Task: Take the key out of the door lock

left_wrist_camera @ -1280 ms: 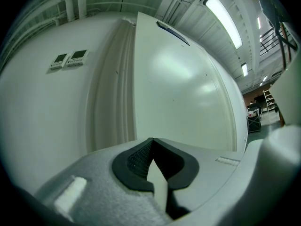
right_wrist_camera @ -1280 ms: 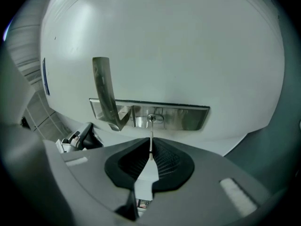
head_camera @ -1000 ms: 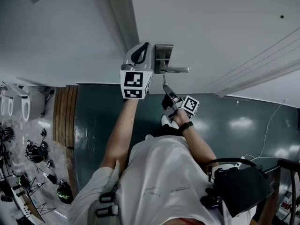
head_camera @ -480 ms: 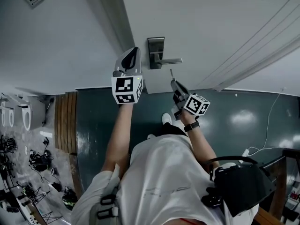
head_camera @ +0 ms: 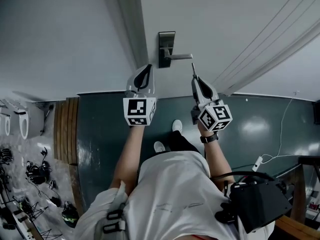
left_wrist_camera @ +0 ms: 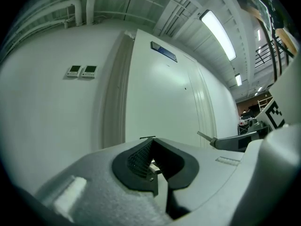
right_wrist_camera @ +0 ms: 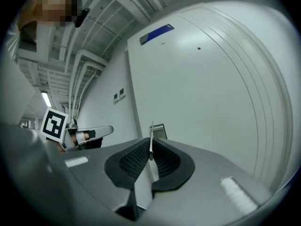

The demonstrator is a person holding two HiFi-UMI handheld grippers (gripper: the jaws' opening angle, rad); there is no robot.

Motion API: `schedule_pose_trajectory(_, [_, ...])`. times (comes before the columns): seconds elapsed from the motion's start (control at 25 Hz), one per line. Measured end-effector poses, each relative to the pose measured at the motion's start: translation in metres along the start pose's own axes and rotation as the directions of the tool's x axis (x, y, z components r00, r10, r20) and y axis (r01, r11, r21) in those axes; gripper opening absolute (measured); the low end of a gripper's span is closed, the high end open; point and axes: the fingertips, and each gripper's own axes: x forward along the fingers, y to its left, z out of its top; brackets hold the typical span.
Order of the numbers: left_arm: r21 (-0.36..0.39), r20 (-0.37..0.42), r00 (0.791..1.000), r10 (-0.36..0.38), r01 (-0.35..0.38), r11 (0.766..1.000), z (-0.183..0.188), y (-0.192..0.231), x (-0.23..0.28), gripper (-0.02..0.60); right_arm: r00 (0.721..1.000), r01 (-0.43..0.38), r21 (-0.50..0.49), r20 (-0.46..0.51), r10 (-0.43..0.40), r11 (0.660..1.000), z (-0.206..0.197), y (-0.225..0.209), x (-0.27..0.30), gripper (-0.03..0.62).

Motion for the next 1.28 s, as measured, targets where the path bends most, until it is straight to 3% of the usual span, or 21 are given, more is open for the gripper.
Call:
schedule_pose_trajectory(0.16, [0.006,0.017,1.000,-0.008,0.008,1.000,0.003,-0.019,-0.020,0.000,1.000,0.010,-0.133,0.028,-0.006,0.991,0.019,0.021,-0.017,0.028])
schedule_pose_trajectory(0.44, [0.015,0.034,0.999,-0.001,0.000,1.000,0.011,-0.052,-0.037,0.000,0.999,0.011,-0.215,0.046,-0.001,0.976,0.037,0.034,-0.035,0.028])
schedule_pose_trajectory(0.64, [0.010,0.033,0.999,0.019,-0.020,1.000,0.015,-0.071,-0.038,0.000,0.996,0.009,-0.214,0.091,0.011,0.977,0.054,0.028,-0.043,0.026])
schedule_pose_trajectory(1.28, [0.008,0.022,0.997,0.068,-0.068,0.998,0.016,-0.100,-0.018,0.000,0.996,-0.027,-0.210,0.076,0.044,0.977,0.065,-0.001,-0.049,0.026])
